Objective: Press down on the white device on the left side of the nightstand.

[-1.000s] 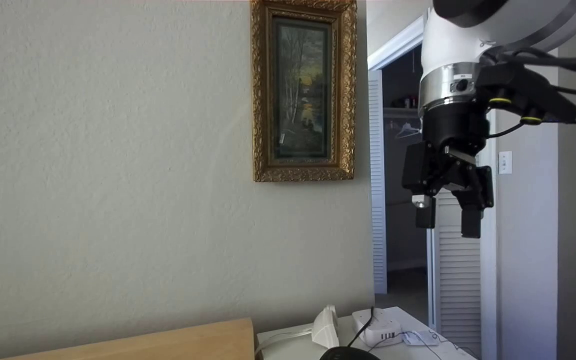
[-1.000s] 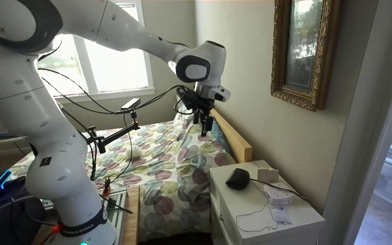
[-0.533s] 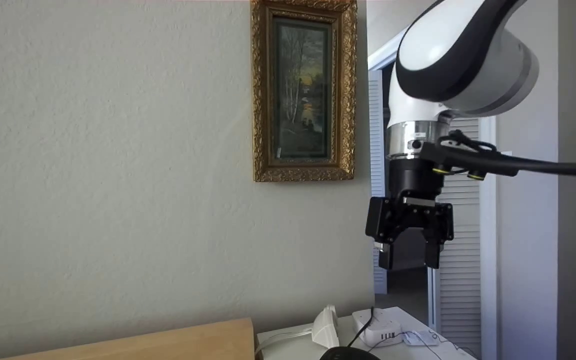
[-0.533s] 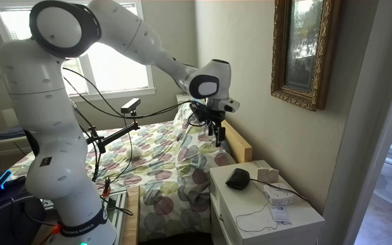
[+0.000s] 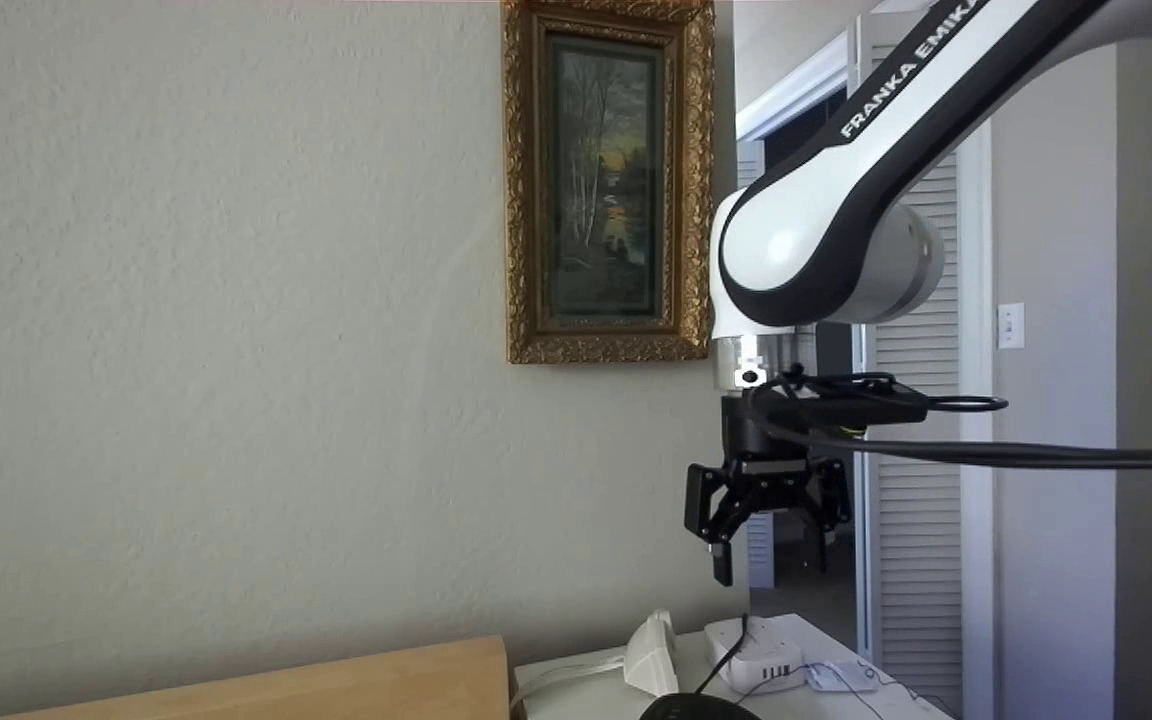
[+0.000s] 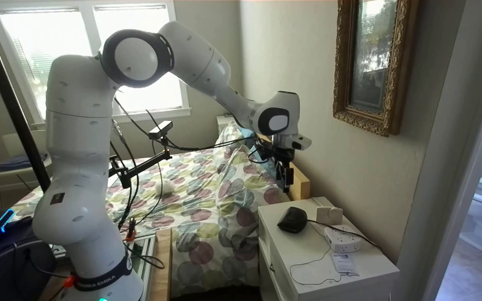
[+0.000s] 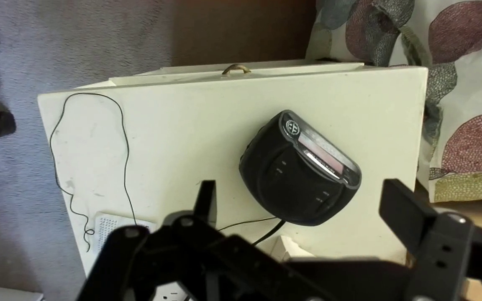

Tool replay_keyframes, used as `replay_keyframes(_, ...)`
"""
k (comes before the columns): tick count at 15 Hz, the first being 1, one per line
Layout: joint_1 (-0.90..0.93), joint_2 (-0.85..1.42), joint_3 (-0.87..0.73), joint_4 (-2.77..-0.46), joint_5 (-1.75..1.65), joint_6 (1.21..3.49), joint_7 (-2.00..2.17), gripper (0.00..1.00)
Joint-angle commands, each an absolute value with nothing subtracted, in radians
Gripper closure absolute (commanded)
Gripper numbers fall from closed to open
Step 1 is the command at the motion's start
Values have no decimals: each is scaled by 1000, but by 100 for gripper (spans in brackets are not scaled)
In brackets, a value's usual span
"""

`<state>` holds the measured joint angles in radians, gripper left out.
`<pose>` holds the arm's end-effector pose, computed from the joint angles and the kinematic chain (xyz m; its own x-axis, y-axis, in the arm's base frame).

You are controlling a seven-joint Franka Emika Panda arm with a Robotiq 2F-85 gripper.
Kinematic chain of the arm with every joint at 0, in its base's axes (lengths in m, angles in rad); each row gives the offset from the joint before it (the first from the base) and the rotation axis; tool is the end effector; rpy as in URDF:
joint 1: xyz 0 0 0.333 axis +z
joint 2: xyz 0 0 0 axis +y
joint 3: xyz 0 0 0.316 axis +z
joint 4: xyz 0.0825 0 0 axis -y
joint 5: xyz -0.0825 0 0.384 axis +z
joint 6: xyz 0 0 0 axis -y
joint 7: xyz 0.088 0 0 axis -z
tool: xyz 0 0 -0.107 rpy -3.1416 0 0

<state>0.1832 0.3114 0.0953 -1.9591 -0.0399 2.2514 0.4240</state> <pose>0.5857 0.1639 0.3165 0.9921 -0.1241 -0.0153 -0.1240 -0.9922 0.0085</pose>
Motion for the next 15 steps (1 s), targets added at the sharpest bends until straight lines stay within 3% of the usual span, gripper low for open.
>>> replay_keyframes(1,227,444,57,-1819,-91,2238,519,0)
replay_keyframes(12,319,794,-52,-1431,-147,2141,701,0)
replay_keyframes(13,298,720,-34,-1548,-129,2179,658,0)
replay_keyframes(15,305,762,-42,-1489,-129,2175,671,0)
